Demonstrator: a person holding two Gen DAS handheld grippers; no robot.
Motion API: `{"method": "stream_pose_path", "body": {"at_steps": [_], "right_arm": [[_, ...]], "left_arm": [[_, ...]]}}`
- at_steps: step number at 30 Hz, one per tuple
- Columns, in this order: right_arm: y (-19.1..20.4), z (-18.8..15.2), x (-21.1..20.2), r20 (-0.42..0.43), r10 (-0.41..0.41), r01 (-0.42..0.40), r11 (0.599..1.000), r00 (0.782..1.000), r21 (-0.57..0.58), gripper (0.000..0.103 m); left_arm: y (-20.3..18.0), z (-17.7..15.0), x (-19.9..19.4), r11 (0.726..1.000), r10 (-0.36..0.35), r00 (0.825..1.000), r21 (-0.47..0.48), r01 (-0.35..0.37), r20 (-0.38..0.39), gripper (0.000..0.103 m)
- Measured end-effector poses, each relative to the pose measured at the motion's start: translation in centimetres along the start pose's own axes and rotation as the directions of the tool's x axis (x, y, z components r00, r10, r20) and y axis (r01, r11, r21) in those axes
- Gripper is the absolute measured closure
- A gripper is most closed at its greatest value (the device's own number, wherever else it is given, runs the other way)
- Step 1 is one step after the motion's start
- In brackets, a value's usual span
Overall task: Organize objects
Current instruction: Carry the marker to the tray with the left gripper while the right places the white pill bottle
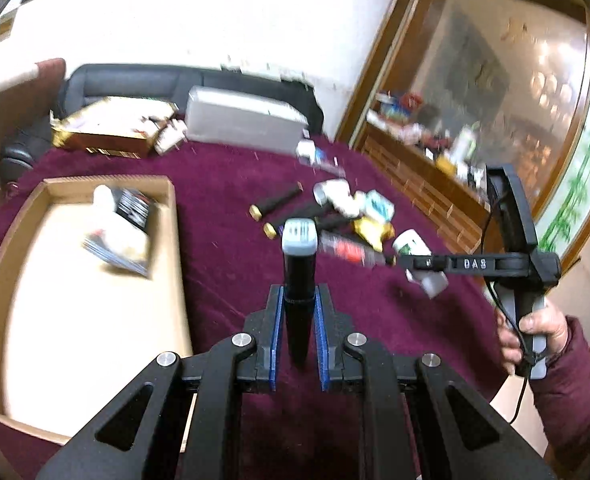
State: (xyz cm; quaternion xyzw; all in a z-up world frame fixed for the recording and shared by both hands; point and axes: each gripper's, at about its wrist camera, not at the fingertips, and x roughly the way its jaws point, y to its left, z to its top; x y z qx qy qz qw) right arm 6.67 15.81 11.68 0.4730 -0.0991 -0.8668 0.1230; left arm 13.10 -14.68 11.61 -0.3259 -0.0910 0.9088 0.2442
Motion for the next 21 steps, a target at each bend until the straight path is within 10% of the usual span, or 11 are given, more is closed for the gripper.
{"method": "stream_pose_path", "body": {"at_steps": [10,21], "right_arm": [[12.1,2.3,1.8,-0.027,0.179,-0.181,0.973,0.984,-0.145,0.071],[23.4,5.5,11.0,-0.176,0.311,-0.333,0.936,0.934,-0.114,0.071]], "left_arm": [[7.7,2.9,-8.0,0.988,0.149,0.973,-0.075,-0.137,0.179,0.091],[17.2,4.7,-3.9,0.956,0.259,0.965,-0.149,-0.251,0.031,0.091]]}}
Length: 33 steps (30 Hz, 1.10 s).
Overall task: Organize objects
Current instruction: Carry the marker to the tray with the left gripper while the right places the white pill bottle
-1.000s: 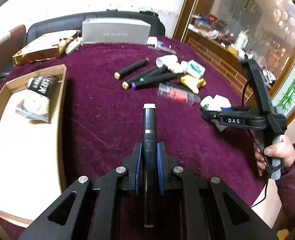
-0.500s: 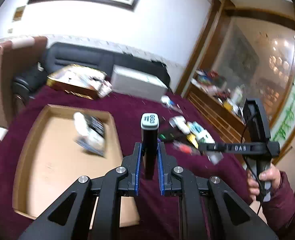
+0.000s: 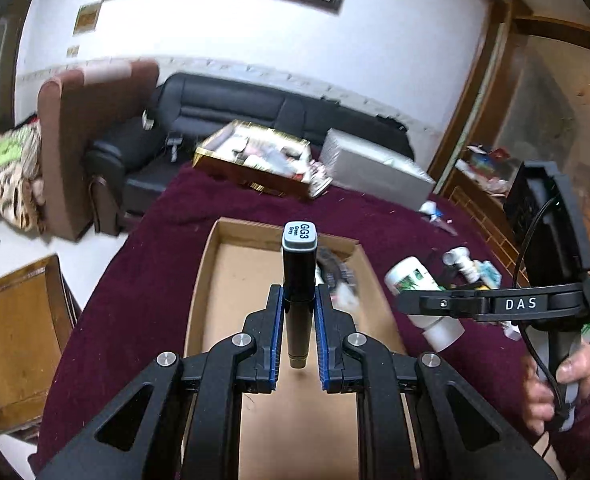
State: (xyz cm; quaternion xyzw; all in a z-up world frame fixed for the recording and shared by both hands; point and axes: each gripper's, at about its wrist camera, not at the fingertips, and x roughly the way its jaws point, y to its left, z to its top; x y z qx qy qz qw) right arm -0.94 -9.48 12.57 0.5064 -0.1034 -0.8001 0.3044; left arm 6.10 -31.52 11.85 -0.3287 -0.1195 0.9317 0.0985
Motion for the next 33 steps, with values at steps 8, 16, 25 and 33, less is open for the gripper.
{"method": "stream_pose_path", "body": {"at_steps": [8,16,25,33], "right_arm": [[1.0,3.9,7.0,-0.053,-0.002,0.007,0.995,0.999,0.096,0.070],[-0.6,6.0,9.5,-0.047,-0.043,0.049,0.988,0.998,0.149,0.070],[-0.4,7.1,11.0,-0.046,-0.069,0.074,0.989,0.997,0.126,0.070],[-0.6,7.6,10.6,-0.004,-0.071,0.071,0.990,0.997,0.125,0.057]], "left_arm": [[3.0,2.0,5.8,0.996,0.010,0.994,-0.090,-0.020,-0.108,0.091],[4.4,2.2,11.7,0.990,0.027,0.968,-0.130,-0.061,-0.248,0.091],[5.8,1.8,13.7,0.970,-0.011,0.957,-0.235,-0.060,-0.291,0.091],[6.7,1.8,12.6,0.938,-0.075,0.959,-0.347,-0.025,-0.272,0.073]]}}
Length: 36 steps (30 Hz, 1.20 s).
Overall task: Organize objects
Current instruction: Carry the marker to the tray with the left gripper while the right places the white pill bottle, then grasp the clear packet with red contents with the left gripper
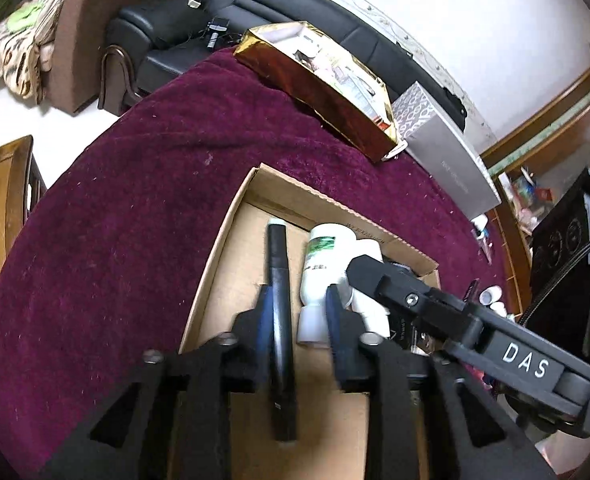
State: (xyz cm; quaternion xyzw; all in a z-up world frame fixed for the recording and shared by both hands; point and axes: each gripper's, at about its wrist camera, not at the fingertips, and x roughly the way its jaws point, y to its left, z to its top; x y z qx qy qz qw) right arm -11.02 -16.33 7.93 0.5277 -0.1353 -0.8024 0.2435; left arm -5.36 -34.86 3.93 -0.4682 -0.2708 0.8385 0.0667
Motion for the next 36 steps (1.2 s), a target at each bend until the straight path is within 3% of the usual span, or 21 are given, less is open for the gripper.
{"method": "stream_pose_path", "body": {"at_steps": [2,6,9,11,12,13,15,19,24,30,35,36], "right_arm": [[-0.2,0.0,-0.9,0.022,-0.002,0.002,1.000,1.000,0.003,0.054],[-0.8,-0.3,-3.9,0.071,0.005,-0.004,1.000,0.997,-0.008,0.054],[-1.0,-1.8,-8.1,0.181,-0.056,0.073,0.993,0.982,-0.090,0.054],[-1.4,-3.2,-11.1,0.274,-0.124,0.169,0.974,0.954,-0.149,0.037],[-2.2,-4.0,-12.6,0.312,-0.168,0.230,0.958,0.935,-0.174,0.017],[-3.2,-4.5,-13.5,0.317,-0.195,0.262,0.948,0.928,-0.183,0.017],[-6.9,-5.3,-15.6,0.280,-0.261,0.305,0.944,0.924,-0.125,0.017],[-16.5,-7.4,-21.5,0.261,-0.225,0.212,0.974,0.939,0.076,0.017],[-24.9,-10.4,-25.5,0.219,-0.190,0.137,0.961,0.957,0.239,0.017],[-26.1,-11.6,-24.0,0.153,-0.095,0.068,0.982,0.984,0.174,0.017],[-27.5,-10.0,-20.4,0.124,-0.093,0.066,0.975,0.988,0.212,0.017],[-27.3,-9.9,-20.2,0.152,-0.091,0.059,0.977,0.984,0.204,0.017]], "left_arm": [[-0.1,-0.1,-0.7,1.000,-0.014,1.000,-0.015,0.014,0.013,0.066],[-1.0,-0.8,-3.0,1.000,-0.026,0.998,-0.015,0.026,0.049,0.065],[-3.0,-2.1,-5.5,0.999,-0.036,0.994,0.032,0.033,0.099,0.065],[-4.9,-3.3,-7.2,0.996,-0.062,0.989,0.078,0.052,0.130,0.062],[-6.2,-4.0,-8.0,0.992,-0.081,0.986,0.105,0.066,0.144,0.055],[-7.5,-4.7,-8.7,0.988,-0.100,0.983,0.133,0.079,0.156,0.050],[-9.8,-6.1,-9.6,0.978,-0.132,0.977,0.184,0.101,0.167,0.049],[-14.9,-9.7,-9.1,0.945,-0.215,0.971,0.274,0.180,0.106,0.049],[-20.1,-14.6,-5.3,0.902,-0.246,0.969,0.361,0.237,-0.021,0.049],[-22.3,-17.8,-0.5,0.909,-0.189,0.968,0.343,0.236,-0.164,0.049],[-21.3,-18.0,-0.5,0.932,-0.136,0.981,0.318,0.174,-0.138,0.049],[-21.0,-17.9,-0.6,0.935,-0.132,0.982,0.311,0.168,-0.133,0.049]]}}
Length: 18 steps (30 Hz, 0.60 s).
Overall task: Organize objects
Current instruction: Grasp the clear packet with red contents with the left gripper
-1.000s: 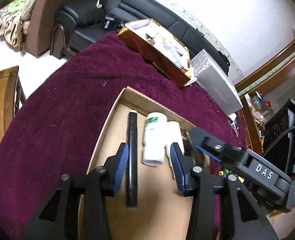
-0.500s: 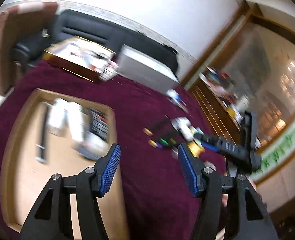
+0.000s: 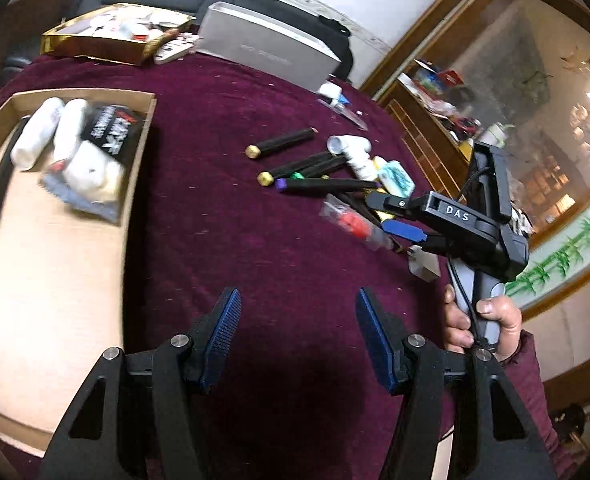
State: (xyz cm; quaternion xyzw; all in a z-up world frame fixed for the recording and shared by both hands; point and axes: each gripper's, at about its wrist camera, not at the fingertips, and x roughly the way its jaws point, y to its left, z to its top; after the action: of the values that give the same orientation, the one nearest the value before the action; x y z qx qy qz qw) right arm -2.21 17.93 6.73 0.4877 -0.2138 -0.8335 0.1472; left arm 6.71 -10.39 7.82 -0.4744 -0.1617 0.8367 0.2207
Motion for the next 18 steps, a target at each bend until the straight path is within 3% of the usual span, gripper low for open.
{"method": "stream_pose_path", "body": {"at_steps": [1,2,4,5,7,9,10,13,16,18], "right_arm": [[0.1,-0.1,0.5,-0.030,0.029,-0.028,1.000,0.999,0.009,0.017],[0.3,-0.5,1.2,-0.087,0.106,-0.104,0.994,0.991,0.034,0.017],[1.5,-1.7,2.6,-0.188,0.234,-0.230,0.972,0.954,0.046,0.017],[3.0,-2.7,3.3,-0.247,0.253,-0.260,0.966,0.935,0.004,0.017],[4.2,-3.1,3.0,-0.237,0.233,-0.251,0.967,0.943,-0.050,0.017],[4.6,-2.6,1.7,-0.146,0.144,-0.156,0.985,0.979,-0.075,0.017],[4.6,-2.4,1.2,-0.116,0.118,-0.127,0.989,0.986,-0.074,0.017],[4.3,-1.7,-0.7,-0.020,0.038,-0.039,0.996,0.999,-0.086,0.017],[3.9,-1.1,-1.1,-0.012,-0.029,0.027,0.993,1.000,-0.112,0.017],[3.0,-0.6,-0.5,-0.032,-0.047,0.044,0.994,0.998,-0.099,0.017]], "left_arm": [[0.3,-0.1,-0.1,1.000,0.003,1.000,-0.008,-0.003,0.004,0.049],[0.6,-0.1,-0.1,1.000,0.004,1.000,-0.015,-0.004,0.005,0.049],[1.2,-0.3,0.0,1.000,0.002,1.000,-0.031,-0.002,0.002,0.049],[1.3,-0.3,0.1,0.999,-0.001,1.000,-0.038,0.001,0.001,0.049],[1.3,-0.3,0.3,0.999,0.008,1.000,-0.038,-0.008,-0.001,0.049],[1.1,-0.2,0.5,0.999,0.023,1.000,-0.025,-0.024,-0.009,0.049],[0.8,-0.2,0.7,1.000,0.031,0.999,-0.007,-0.031,-0.012,0.049],[-1.1,-0.1,1.5,0.986,0.106,0.994,0.127,-0.105,-0.001,0.049],[-4.0,0.0,2.8,0.920,0.180,0.982,0.345,-0.186,0.049,0.049],[-5.9,0.1,4.2,0.842,0.226,0.969,0.482,-0.244,0.094,0.049]]}}
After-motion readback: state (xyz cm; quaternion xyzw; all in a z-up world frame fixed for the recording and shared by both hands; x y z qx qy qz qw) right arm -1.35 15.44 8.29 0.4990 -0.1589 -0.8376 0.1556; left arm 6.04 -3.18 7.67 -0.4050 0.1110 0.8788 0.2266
